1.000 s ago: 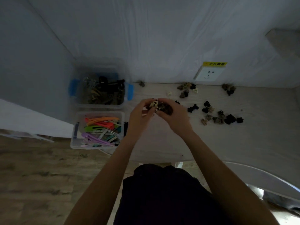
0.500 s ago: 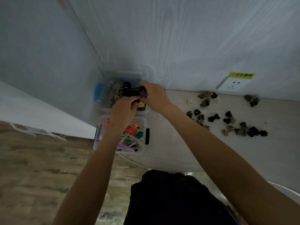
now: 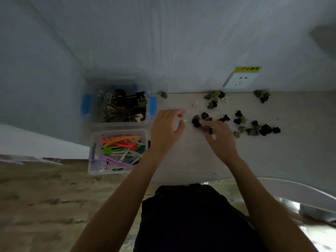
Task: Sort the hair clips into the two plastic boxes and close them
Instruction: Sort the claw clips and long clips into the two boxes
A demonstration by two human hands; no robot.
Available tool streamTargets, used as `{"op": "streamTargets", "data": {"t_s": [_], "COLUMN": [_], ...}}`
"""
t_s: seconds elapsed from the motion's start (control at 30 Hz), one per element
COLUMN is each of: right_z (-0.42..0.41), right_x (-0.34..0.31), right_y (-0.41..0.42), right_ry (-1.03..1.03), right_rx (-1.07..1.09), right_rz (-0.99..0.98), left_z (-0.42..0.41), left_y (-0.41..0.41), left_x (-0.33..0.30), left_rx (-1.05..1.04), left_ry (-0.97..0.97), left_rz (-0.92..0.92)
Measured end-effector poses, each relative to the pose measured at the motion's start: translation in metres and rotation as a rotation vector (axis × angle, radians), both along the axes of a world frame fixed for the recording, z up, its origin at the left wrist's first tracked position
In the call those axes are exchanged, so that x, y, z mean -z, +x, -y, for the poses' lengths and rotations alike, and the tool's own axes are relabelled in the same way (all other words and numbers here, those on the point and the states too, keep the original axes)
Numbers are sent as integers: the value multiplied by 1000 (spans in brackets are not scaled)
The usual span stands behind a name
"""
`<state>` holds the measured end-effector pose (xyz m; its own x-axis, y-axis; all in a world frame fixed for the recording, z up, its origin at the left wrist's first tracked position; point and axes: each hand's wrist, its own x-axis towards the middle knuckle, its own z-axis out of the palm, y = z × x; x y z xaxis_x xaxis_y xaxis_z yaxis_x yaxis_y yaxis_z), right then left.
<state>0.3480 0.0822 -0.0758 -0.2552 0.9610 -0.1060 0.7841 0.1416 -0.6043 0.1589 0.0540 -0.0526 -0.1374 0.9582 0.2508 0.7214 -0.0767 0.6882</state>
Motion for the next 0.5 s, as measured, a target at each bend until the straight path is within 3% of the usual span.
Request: {"op": "streamTargets", "data": {"t_s": [0.13,0.3,0.4,0.5], "right_z": [1,-8,-6,-4], "right_x": [18,36,41,40], "right_y": [40,69,70,59], "right_ry": [-69,-116,-224,-241], "right_rx": [138,306,304,259], "right_rz": [81,233,200,124], "left_z": [-25,-44,-46,-45], "left_y": [24,20,12,24], "left_x": [34,48,62,65], "left_rx": [66,-32,-27,65], "left_ry": [-508,-632,-716,-673], "left_rz": [-184,-268,-170,-32]}}
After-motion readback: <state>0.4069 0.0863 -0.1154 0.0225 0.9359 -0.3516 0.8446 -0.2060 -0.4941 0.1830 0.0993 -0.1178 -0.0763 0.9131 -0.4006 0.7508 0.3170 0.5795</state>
